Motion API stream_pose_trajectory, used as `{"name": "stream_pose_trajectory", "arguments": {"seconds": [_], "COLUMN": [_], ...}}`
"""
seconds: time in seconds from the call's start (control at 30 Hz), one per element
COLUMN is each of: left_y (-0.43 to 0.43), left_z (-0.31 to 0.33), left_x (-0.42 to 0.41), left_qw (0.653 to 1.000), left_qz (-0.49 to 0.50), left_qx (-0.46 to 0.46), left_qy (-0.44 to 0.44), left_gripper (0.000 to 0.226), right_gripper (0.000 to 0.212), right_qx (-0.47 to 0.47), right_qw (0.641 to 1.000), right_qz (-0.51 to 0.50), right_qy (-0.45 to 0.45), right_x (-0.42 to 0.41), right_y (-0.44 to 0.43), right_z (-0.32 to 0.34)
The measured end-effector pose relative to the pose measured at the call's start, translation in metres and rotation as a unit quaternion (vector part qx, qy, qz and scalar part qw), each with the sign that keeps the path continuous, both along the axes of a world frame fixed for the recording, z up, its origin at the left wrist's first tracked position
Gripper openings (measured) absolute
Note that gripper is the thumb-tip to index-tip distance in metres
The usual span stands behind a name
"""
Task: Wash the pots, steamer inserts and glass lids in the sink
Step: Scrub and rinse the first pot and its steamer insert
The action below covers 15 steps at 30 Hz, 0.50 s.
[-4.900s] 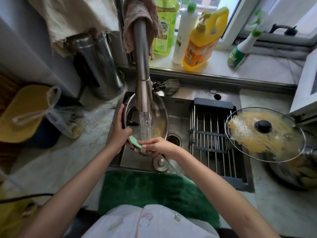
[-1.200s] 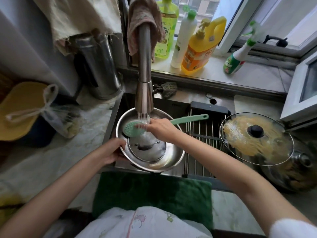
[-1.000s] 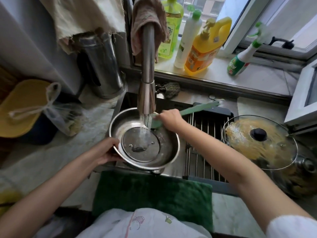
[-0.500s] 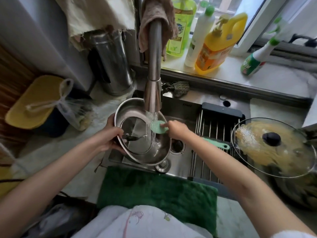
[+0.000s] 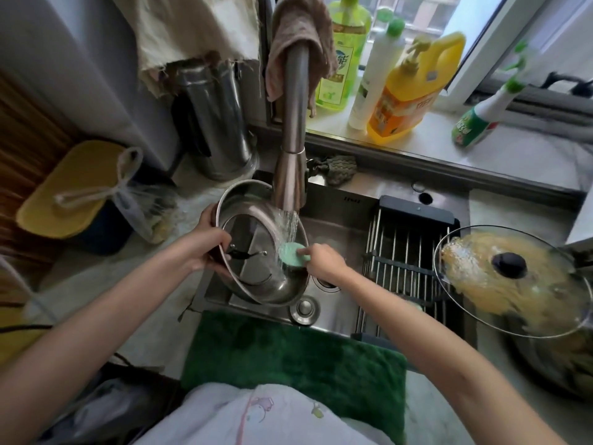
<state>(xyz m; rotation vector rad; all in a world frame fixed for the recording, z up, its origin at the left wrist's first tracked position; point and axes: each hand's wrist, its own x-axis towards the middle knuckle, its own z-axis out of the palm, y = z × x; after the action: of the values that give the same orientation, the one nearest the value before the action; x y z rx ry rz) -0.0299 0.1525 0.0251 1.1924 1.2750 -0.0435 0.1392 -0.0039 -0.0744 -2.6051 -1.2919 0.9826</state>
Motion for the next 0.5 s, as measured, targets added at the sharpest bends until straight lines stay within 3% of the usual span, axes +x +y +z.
{"name": "stream_pose_trajectory", "arguments": {"seconds": [0.1,0.17,0.23,0.37,0.5], "left_y": [-0.006,-0.009,-0.009,-0.006,-0.014], "left_z": [0.009,0.013,0.015,0.012,0.006], "left_x": [0.001,0.002,0.005,0.008,0.012], "left_qw": [0.999,0.998,0.998,0.999,0.998], "left_qz": [-0.047,-0.066,-0.067,-0.015,0.005], "left_qx": [-0.003,0.0,0.01,0.028,0.043], "left_qy": [-0.001,-0.003,-0.004,-0.023,-0.05], "left_gripper": [0.084,0.083,0.086,0.088,0.089], "right_gripper": [0.055,0.062,0.068,0.053,0.039], "right_qx": [0.093,0.179,0.188,0.019,-0.053], "right_qw": [0.989,0.95,0.926,0.987,0.992], "right_qz": [0.024,0.084,0.126,0.073,0.003], "right_qy": [-0.112,-0.242,-0.303,-0.139,0.113], "right_x": [0.017,0.029,0.03,0.003,-0.038], "right_y": [0.008,0.012,0.01,0.0,0.0], "right_z": [0.004,0.004,0.008,0.012,0.015]}}
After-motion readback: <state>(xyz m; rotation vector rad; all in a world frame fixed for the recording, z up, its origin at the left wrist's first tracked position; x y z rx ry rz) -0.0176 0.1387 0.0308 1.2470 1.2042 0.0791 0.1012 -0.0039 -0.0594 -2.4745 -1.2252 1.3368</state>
